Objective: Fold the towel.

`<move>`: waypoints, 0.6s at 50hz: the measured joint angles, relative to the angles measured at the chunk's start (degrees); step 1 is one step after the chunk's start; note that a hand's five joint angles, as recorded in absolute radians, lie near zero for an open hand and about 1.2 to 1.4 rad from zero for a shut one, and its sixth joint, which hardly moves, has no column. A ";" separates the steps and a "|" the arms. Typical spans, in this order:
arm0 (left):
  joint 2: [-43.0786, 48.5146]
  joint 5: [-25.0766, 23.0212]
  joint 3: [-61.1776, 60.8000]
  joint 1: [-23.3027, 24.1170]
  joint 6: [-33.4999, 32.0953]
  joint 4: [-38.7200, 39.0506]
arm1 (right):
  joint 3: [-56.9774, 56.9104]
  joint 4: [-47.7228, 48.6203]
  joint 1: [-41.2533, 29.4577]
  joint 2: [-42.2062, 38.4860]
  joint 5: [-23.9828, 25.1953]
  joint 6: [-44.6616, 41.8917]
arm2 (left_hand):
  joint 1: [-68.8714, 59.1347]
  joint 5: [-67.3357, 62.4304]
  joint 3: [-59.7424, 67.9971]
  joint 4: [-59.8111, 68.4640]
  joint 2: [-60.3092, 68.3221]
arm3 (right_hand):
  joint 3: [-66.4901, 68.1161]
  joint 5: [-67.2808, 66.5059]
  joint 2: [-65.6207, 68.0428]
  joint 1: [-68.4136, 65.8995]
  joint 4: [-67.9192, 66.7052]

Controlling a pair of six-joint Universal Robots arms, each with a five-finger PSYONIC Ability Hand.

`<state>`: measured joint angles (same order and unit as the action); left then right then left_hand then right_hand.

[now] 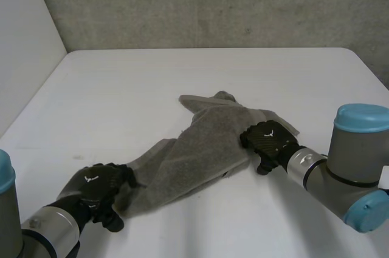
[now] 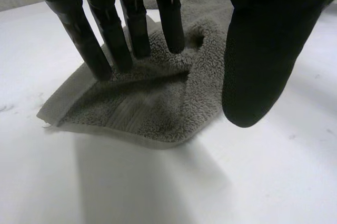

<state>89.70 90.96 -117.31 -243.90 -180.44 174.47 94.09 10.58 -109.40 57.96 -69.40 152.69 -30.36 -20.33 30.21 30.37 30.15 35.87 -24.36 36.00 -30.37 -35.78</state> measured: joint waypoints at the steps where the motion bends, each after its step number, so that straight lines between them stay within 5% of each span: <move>1: 0.08 0.00 -0.07 0.05 -0.01 0.15 | -0.04 1.03 -0.02 -0.37 -0.12 0.02 | 0.86 0.76 -0.49 -0.73 -0.48 | 2.05 -1.89 2.19 -1.77 -2.08; 12: 3.30 0.01 -0.01 0.09 -0.09 1.27 | -1.30 6.52 -0.12 -2.86 -0.11 2.33 | 17.80 17.90 -17.75 -17.91 -17.80 | 13.63 -13.28 13.11 -11.70 -13.80; 21: 7.82 0.20 0.29 0.09 -0.09 5.01 | -4.15 6.70 -0.22 -5.03 -0.29 2.94 | 18.33 18.38 -18.17 -18.44 -18.37 | 30.22 -29.59 29.82 -24.17 -30.70; 30: 11.42 1.17 0.89 0.09 -0.20 7.60 | -7.44 6.88 -0.75 -6.86 -0.52 6.18 | 14.84 15.11 -14.86 -15.14 -14.77 | 31.88 -30.76 30.83 -24.30 -32.30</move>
<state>101.13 92.14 -116.43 -243.81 -180.64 182.07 86.66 17.45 -110.15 51.10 -69.93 158.86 -15.52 -5.23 15.34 15.23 15.38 67.76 -55.12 66.83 -54.67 -68.09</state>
